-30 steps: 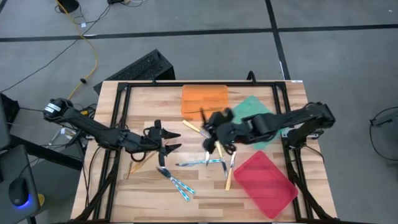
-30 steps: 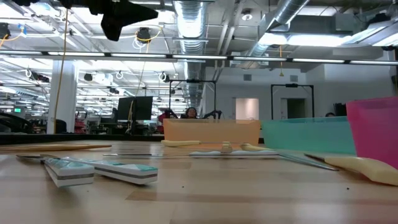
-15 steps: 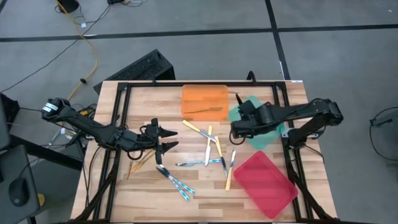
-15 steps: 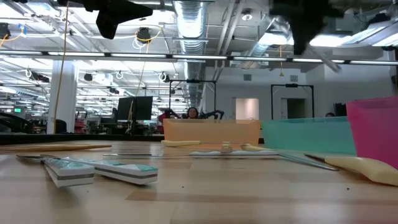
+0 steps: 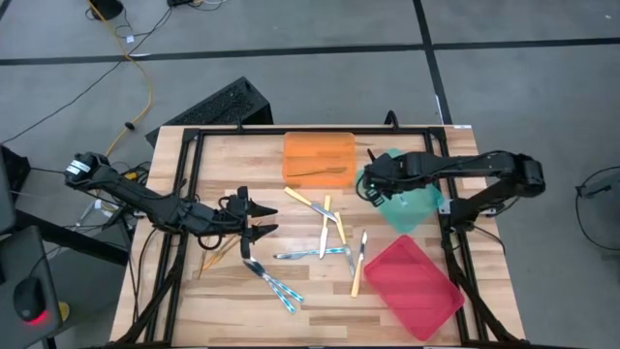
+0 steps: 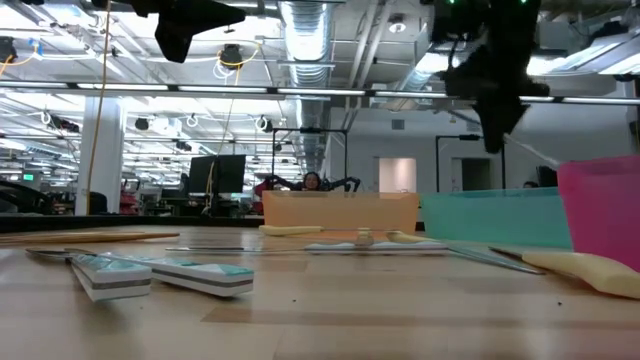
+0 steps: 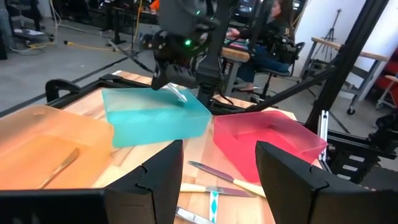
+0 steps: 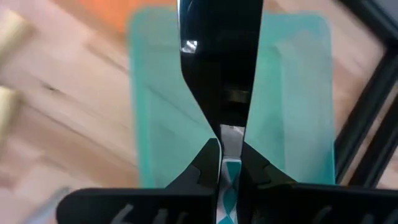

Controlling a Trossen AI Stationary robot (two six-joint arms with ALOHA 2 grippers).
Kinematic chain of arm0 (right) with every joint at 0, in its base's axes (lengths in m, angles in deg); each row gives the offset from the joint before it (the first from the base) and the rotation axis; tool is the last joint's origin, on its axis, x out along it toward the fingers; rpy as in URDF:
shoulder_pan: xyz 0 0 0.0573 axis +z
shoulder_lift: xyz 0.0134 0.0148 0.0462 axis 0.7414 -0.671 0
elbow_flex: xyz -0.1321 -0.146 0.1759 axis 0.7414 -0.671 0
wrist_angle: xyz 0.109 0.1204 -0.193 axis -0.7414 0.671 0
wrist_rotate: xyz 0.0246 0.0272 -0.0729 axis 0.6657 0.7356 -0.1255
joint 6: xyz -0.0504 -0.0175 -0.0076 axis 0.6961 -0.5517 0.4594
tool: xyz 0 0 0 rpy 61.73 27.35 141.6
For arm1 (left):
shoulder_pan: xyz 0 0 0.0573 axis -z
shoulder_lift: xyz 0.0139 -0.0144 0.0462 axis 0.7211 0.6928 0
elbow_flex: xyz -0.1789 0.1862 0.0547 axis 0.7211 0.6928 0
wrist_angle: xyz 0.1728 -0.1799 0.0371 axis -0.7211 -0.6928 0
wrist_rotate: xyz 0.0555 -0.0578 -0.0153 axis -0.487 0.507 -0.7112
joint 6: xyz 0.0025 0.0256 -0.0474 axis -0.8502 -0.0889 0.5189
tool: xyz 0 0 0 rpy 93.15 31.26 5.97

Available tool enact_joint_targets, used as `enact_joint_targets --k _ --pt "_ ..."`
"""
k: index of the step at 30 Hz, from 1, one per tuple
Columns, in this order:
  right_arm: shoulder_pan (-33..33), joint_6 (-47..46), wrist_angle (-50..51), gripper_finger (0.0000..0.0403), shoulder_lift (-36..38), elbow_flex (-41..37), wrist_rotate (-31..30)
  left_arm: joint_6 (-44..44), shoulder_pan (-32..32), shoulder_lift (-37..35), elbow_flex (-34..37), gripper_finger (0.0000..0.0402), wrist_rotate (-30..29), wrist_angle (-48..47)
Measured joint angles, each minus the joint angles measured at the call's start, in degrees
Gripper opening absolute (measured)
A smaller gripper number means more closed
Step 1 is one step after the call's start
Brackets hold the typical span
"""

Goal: Sort silverware by color (type)
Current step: Put the white patterned knife into the blue bin

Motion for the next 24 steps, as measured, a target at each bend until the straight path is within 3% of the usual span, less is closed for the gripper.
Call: enact_joint_targets --k 12,24 --pt "-6.2 10.3 -16.0 0.003 2.4 -13.9 7.3 0.1 0.0 0.0 0.0 0.0183 1.1 0.1" --pt "-8.2 17.1 -18.7 0.003 2.2 -19.1 10.2 0.8 0.0 0.0 0.0 0.0183 2.9 0.2"
